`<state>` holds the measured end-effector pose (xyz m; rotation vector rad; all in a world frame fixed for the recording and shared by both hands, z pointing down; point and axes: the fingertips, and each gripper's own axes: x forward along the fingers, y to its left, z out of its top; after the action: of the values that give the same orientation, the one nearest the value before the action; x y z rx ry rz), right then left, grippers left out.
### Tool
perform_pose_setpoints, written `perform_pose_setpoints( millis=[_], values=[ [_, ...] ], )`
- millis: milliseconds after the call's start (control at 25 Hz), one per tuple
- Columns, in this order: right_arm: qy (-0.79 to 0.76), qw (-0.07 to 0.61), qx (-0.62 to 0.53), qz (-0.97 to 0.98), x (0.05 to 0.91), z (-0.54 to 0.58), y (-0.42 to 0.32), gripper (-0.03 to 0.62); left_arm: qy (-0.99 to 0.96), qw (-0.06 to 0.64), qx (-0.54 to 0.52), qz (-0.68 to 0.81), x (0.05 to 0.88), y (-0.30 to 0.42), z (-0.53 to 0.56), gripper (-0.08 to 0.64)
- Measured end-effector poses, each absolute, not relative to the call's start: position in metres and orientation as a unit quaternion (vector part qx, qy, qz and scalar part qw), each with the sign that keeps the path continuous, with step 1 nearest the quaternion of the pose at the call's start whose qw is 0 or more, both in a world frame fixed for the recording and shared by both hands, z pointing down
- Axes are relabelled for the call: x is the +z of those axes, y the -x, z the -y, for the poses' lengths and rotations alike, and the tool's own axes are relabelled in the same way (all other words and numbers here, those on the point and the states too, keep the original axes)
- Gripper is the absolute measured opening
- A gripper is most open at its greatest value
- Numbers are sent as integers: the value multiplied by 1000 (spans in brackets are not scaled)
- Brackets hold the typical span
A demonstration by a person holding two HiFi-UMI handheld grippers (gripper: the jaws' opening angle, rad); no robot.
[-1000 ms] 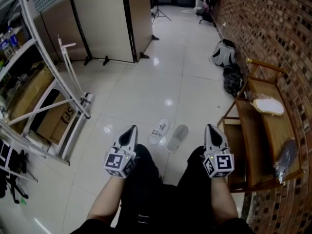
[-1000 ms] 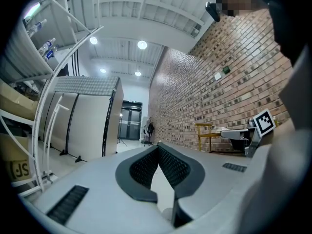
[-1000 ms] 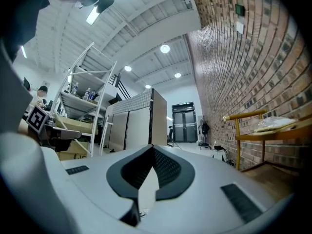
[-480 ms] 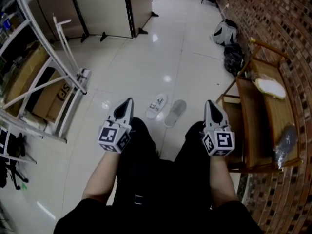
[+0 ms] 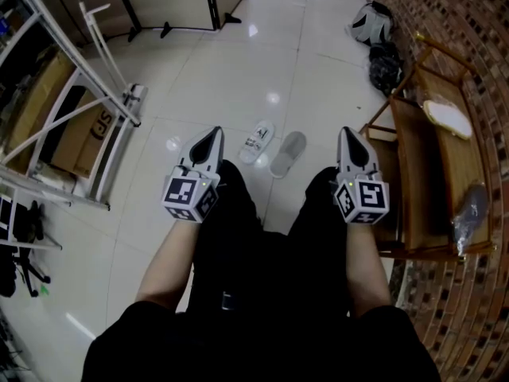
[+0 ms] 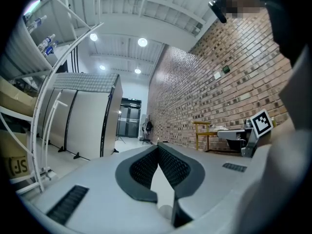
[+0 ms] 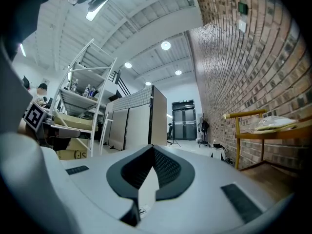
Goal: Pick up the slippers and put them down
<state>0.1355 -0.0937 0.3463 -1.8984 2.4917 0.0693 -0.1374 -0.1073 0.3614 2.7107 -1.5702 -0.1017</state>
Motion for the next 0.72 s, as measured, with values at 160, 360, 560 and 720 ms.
perform_pose_setpoints(
  millis=[160, 360, 560, 720],
  values=[
    [607, 1, 17, -795, 350, 95, -135, 8, -864, 17, -29, 502, 368, 140, 109, 3],
    [606, 3, 9, -795, 354, 98, -136, 8, -866, 22, -20, 500, 374, 137, 110, 3],
    [602, 7, 4, -798, 354, 100, -132, 8, -865, 23, -22, 501, 375, 142, 112, 3],
    [600, 5, 4, -800, 356, 99, -129, 8, -864, 23, -21, 503, 375, 145, 112, 3]
  ],
)
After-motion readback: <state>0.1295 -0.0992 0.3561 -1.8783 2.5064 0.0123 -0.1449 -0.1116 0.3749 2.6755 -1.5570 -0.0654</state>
